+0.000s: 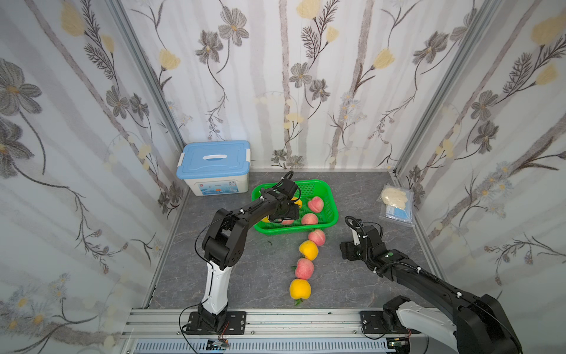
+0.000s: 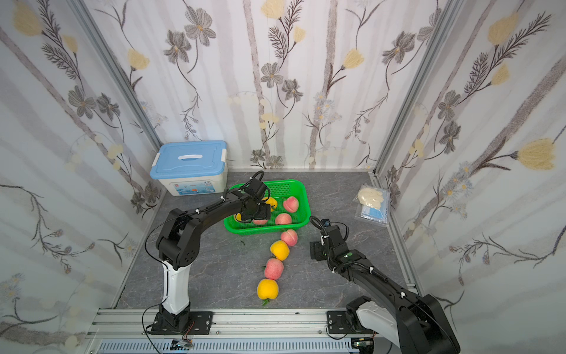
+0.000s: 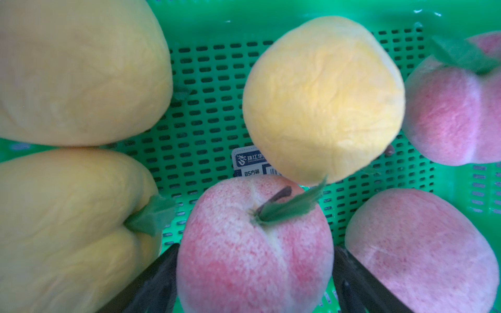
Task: Put the peaches into the basket
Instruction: Place the peach in the basket.
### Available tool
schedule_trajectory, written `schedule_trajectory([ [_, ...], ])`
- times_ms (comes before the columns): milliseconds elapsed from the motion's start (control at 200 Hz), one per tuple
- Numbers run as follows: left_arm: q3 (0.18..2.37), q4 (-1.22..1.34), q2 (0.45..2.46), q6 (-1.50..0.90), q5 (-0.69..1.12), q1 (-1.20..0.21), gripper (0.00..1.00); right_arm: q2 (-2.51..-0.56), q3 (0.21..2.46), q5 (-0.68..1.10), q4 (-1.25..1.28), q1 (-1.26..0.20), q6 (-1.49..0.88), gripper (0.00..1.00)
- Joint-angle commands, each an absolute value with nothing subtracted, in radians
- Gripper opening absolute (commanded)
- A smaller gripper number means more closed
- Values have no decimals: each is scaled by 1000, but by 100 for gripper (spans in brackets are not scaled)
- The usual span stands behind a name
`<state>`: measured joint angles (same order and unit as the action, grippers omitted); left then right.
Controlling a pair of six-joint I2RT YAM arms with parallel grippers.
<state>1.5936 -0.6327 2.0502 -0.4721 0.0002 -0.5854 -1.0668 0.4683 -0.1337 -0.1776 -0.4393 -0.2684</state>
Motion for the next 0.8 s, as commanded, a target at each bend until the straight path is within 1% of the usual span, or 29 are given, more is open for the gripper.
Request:
schedule_trajectory([
  [0, 1606, -657, 2051, -483, -21, -586, 89, -1064, 475, -138, -163, -440, -277, 85],
  [275, 1612, -669, 2042, -481, -29, -595, 92, -1055, 469, -140, -164, -440, -278, 85],
  [794, 1624, -732, 1950, -466, -99, -619, 93, -1055, 469, -136, -163, -440, -277, 85],
])
